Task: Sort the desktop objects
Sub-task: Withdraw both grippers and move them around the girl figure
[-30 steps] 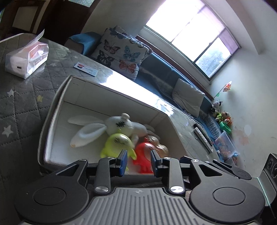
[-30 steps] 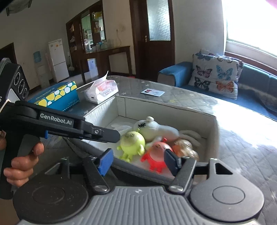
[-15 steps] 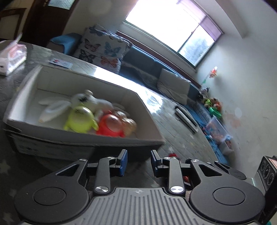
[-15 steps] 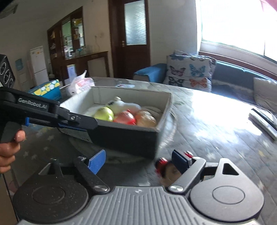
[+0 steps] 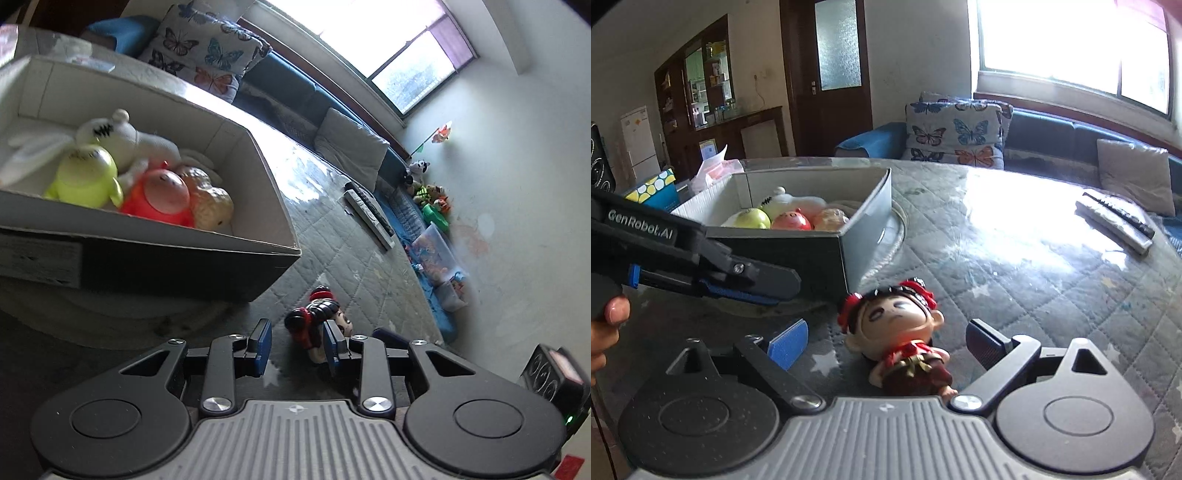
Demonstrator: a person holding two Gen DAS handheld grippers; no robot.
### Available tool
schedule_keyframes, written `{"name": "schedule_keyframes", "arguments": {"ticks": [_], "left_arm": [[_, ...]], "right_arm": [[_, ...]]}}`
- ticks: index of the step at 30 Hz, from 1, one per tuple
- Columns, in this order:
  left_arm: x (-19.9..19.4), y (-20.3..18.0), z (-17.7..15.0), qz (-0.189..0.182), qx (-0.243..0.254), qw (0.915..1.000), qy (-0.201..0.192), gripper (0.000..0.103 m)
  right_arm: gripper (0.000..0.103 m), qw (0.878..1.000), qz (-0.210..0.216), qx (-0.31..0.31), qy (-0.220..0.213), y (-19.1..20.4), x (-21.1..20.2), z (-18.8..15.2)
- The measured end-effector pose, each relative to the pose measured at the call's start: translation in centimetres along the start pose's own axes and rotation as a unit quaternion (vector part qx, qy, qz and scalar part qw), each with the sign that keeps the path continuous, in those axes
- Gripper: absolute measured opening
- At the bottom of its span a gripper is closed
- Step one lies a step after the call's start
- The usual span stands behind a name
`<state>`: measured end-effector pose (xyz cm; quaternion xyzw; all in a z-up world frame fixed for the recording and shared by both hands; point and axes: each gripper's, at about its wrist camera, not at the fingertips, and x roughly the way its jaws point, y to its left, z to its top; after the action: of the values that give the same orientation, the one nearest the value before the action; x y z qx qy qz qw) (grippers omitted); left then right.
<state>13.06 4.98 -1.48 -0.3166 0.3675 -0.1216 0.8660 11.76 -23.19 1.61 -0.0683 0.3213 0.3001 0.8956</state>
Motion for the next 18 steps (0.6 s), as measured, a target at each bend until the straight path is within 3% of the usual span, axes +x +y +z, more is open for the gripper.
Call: {"name": "schedule_keyframes", "arguments": {"ticks": [10,18], "left_arm": [[2.1,0.6,0.2,-0.035,-0.057,0.9978,0.004,0.033],[3.3,0.7,0.2,-0.029,-0.07,0.9971,0.004,0.033]], "right_arm": [[0.08,1.0,0.018,0.013,0.018,-1.1,0.9,-0.5],[0.068,0.999,0.025,0.015,0.038,-1.6,1.8,-0.5]]}}
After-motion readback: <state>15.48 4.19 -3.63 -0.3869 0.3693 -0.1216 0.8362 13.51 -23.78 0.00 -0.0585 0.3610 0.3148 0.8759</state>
